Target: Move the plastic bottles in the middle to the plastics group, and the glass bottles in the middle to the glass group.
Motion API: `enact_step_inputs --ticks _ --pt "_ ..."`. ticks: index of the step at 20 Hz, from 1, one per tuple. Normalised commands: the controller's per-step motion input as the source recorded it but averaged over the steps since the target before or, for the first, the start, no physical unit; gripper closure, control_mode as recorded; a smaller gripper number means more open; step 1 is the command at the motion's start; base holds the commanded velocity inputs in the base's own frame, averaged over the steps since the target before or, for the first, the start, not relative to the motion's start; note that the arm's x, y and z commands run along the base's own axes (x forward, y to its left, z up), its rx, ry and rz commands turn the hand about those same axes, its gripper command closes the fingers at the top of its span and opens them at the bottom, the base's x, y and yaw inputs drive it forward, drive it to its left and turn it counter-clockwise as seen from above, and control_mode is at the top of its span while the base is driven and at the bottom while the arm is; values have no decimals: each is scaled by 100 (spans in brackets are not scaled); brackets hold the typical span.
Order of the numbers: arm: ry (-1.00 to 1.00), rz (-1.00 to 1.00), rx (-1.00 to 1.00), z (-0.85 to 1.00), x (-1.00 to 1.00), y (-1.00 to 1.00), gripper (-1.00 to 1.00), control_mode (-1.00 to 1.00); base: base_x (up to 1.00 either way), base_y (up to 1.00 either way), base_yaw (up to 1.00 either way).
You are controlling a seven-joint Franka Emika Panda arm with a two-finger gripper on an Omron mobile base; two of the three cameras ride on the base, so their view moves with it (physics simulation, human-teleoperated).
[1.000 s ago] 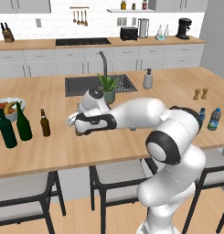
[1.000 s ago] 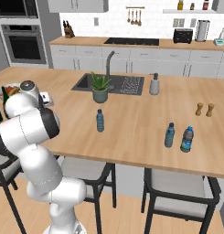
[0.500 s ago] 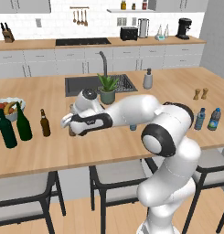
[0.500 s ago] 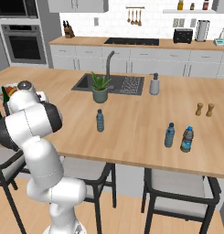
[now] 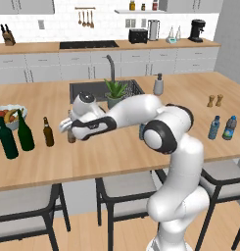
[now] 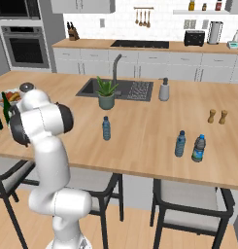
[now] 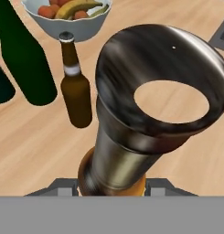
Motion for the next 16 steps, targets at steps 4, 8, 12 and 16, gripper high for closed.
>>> enact_step_inputs --ticks 4,8,12,16 --pt "6 0 -4 -14 3 22 100 -100 0 0 0" --pt "2 0 -1 -36 0 4 100 -100 0 0 0" --pt "0 0 0 -31 0 0 100 -100 0 0 0" --pt "0 0 0 -44 0 0 100 -100 0 0 0"
